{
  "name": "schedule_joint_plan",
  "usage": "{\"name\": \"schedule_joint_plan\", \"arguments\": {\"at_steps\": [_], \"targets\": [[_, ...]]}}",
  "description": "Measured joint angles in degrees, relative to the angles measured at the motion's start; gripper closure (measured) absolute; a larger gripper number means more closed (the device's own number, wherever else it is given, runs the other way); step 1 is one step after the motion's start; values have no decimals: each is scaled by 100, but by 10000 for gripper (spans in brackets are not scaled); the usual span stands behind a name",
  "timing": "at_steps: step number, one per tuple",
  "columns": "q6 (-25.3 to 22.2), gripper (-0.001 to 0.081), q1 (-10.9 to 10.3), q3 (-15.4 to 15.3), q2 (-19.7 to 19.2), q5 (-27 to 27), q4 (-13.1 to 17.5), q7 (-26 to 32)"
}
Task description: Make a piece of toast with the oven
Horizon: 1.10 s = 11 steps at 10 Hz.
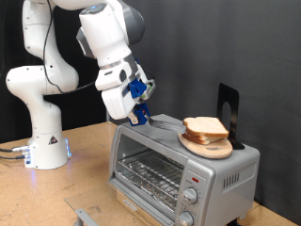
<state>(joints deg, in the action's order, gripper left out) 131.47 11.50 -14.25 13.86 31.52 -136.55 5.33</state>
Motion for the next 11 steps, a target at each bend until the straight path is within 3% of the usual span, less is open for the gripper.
{"name": "schedule_joint_plan", "arguments": {"at_steps": [6, 11], "targets": [[-44, 373, -3, -73, -3, 46, 78, -23], [-43, 373, -2, -263, -77, -93, 129, -364]]}}
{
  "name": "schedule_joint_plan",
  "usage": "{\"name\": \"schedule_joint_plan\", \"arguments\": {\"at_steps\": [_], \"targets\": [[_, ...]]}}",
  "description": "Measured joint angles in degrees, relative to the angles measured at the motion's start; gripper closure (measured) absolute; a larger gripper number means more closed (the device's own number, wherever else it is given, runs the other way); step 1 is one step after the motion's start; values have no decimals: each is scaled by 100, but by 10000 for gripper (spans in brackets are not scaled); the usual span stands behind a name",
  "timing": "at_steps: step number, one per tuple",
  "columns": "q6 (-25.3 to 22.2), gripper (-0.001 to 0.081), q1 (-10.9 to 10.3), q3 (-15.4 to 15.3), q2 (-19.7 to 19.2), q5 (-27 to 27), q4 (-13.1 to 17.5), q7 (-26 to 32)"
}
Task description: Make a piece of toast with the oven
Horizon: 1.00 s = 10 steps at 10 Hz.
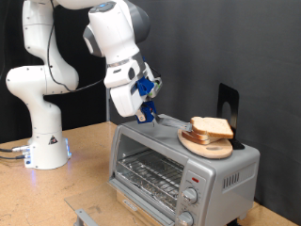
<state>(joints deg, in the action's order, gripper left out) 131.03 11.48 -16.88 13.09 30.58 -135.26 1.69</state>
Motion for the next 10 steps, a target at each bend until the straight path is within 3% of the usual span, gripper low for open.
{"name": "schedule_joint_plan", "arguments": {"at_steps": [10], "targets": [[5, 374, 1, -269, -432, -211, 396, -461]]}}
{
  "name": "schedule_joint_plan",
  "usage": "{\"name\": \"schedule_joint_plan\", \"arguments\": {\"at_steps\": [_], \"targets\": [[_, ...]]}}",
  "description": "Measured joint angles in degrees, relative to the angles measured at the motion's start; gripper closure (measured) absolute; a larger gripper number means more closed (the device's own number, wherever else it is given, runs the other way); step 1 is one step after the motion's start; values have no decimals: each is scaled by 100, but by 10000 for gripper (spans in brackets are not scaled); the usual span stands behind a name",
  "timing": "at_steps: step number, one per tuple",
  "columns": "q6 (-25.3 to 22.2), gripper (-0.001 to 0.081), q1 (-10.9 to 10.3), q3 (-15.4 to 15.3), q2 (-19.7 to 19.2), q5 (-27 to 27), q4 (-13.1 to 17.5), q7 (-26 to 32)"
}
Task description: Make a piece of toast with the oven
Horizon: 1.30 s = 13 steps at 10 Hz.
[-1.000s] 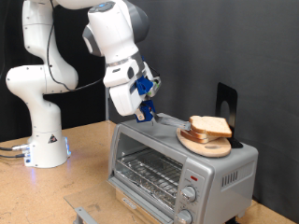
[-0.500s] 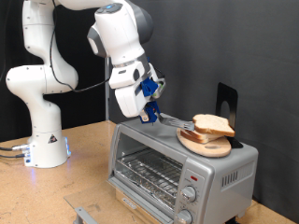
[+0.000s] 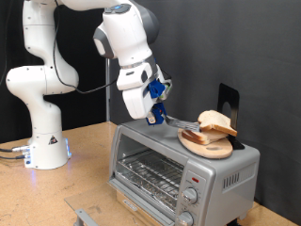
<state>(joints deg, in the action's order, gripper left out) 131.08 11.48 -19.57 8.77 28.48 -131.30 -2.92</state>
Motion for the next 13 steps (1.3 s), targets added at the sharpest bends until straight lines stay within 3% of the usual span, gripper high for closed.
{"name": "schedule_joint_plan", "arguments": {"at_steps": [13], "targets": [[76, 413, -1, -308, -716, -378, 678, -586]]}}
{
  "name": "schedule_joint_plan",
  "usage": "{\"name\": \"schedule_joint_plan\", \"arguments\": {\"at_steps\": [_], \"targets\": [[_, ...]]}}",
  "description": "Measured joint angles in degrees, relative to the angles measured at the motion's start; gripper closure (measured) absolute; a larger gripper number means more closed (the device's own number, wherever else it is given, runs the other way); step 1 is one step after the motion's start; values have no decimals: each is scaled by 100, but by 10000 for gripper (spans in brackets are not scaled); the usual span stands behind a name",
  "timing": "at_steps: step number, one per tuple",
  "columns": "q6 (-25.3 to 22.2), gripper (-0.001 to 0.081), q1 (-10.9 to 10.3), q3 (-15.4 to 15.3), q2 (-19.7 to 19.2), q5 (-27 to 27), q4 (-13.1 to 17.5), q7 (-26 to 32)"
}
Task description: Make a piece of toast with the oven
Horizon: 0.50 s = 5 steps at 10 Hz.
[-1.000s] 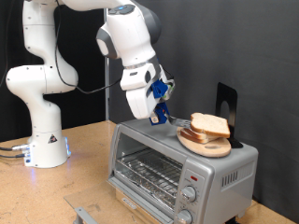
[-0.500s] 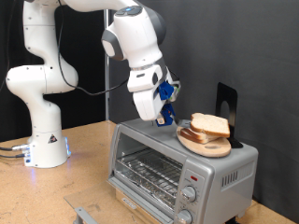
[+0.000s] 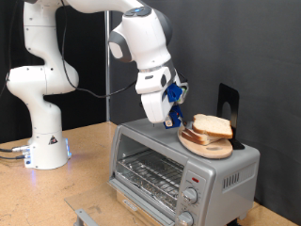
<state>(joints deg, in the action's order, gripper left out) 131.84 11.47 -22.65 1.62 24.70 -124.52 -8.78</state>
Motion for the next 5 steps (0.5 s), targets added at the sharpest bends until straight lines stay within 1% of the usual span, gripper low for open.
{"name": "schedule_joint_plan", "arguments": {"at_steps": [3, 5], "targets": [[37, 413, 0, -29, -50, -28, 43, -41], [271, 413, 0, -47, -51, 1, 5, -22]]}}
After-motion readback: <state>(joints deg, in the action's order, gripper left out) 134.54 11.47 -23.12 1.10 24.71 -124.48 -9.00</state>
